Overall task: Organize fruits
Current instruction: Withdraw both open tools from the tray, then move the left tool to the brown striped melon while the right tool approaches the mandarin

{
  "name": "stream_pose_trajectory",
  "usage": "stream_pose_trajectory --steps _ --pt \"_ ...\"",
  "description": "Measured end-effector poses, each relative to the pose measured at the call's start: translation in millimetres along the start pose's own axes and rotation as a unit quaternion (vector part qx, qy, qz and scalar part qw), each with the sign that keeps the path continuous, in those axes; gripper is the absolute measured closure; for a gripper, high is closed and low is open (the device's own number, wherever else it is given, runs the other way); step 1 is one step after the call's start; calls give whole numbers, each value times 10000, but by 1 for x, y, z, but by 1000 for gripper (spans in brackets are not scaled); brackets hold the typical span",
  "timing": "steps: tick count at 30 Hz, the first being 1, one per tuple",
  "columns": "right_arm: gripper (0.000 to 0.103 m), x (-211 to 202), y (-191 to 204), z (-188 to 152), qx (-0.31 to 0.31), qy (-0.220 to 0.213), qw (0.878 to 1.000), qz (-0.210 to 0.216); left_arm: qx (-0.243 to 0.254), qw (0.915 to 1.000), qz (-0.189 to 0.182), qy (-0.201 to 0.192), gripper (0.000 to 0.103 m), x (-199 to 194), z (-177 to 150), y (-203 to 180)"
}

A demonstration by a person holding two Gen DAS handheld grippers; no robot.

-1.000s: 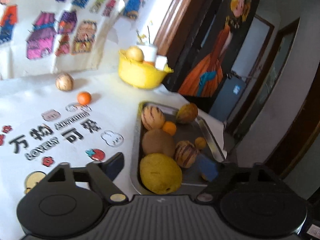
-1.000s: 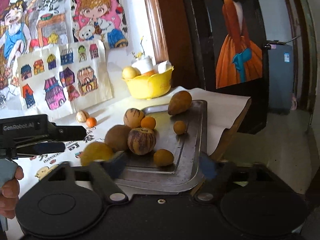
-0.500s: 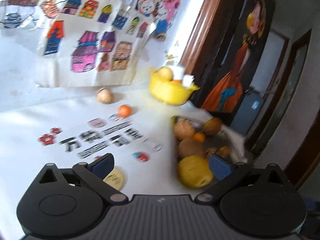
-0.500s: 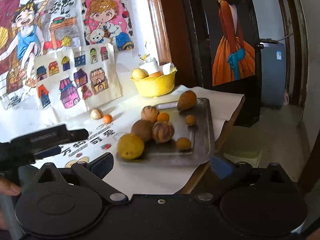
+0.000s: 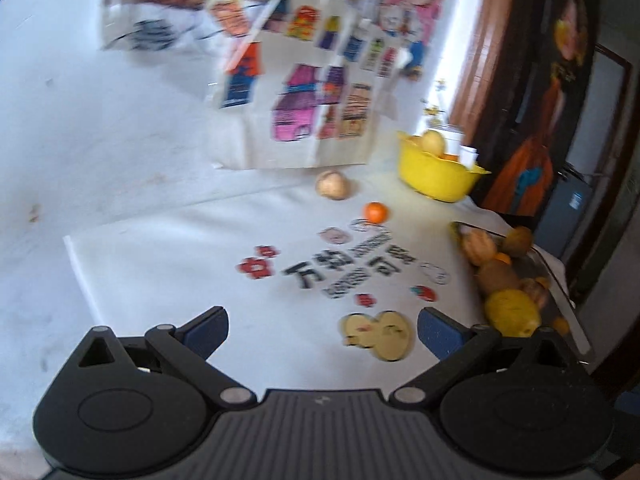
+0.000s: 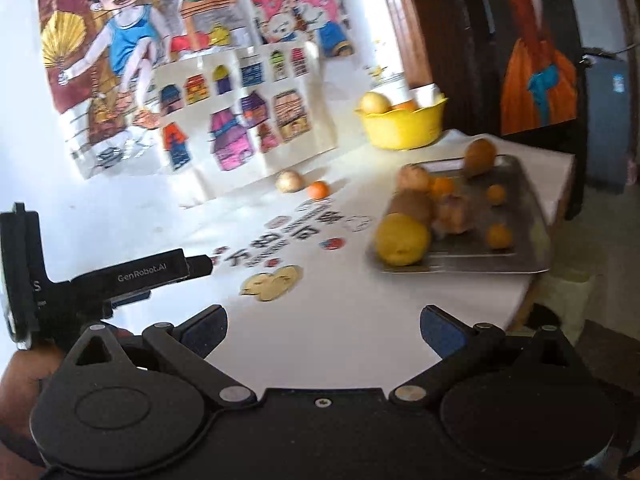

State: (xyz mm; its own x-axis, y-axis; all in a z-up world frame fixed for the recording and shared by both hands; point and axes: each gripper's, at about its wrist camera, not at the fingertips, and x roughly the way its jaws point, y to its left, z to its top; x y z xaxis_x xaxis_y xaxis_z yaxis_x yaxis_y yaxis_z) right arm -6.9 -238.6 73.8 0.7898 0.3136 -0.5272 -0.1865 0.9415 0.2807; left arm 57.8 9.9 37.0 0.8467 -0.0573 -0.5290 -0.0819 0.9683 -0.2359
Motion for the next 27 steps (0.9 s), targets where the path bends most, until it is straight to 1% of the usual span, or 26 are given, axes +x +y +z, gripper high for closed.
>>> stream_pose_trajectory --steps 4,7,9,12,14,17,19,21,23,27 --pt "1 15 8 4 72 128 9994 328 -84 9993 358 -46 0 -1 6 22" --pt "1 30 10 10 85 268 9988 411 -242 9977 625 -74 0 1 8 40" --pt "1 40 8 12 190 355 9981 472 -442 9960 775 3 0 5 8 51" --pt "1 54 3 13 415 486 9961 601 -660 9942 847 107 0 11 6 62" --pt "1 62 0 12 475 599 9949 664 -662 9942 842 136 0 14 6 64" --pt "1 73 -3 16 347 717 9949 613 -373 9973 631 53 0 12 12 61" --pt "1 79 -6 22 179 781 9951 576 -101 9982 596 28 0 12 21 57" --pt "1 82 -8 33 -121 816 9953 505 179 9979 626 7 0 15 31 54" --pt "1 85 -10 46 -490 804 9950 343 409 9968 687 6 0 21 40 53" --pt "1 86 -8 71 -1327 729 9881 260 716 9945 741 169 0 41 52 50"
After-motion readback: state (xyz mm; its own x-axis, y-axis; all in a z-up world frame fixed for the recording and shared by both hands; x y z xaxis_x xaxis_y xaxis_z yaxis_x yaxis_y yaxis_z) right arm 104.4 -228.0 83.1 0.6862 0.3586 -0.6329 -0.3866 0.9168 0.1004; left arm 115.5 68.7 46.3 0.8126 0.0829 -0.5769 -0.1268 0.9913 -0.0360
